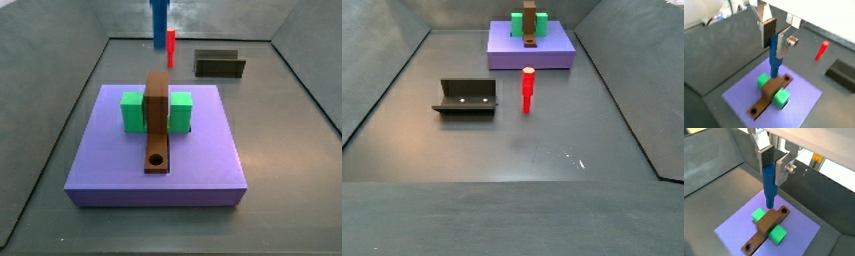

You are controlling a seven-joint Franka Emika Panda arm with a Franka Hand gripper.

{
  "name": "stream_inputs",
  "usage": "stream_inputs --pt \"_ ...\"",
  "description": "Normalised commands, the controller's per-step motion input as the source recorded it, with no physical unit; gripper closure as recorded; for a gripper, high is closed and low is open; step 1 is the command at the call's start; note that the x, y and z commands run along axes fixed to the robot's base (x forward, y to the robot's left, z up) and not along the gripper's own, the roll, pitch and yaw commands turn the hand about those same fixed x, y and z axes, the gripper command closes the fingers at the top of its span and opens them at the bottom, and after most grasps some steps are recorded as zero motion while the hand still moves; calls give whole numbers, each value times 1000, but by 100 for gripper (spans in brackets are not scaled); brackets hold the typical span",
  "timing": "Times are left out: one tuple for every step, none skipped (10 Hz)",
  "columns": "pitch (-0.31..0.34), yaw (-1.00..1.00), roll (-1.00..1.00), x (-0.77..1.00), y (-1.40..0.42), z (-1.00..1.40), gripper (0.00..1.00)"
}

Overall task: Pick up the blue object. Move up. Move to above the board. Insert the blue object.
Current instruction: Insert the blue object.

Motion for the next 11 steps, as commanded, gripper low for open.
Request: stream_inputs --pt "-167 114 -30 6 -934 -626 100" --pt "-236 0 -57 0 -626 -671 100" --pt "-203 -66 -56 0 -140 -814 100" --pt "-94 0 -47 0 0 -977 100" --pt "-67 0 0 -111 20 -1000 100" --pt "-39 14 10 -166 37 -1000 100" --pt "-26 0 -47 -129 0 -574 100" --pt "-30 37 -31 0 -357 -326 100" --pt "0 103 40 0 -309 -229 100" --pt "0 0 69 0 0 -226 100" --pt "11 0 64 0 0 -166 100"
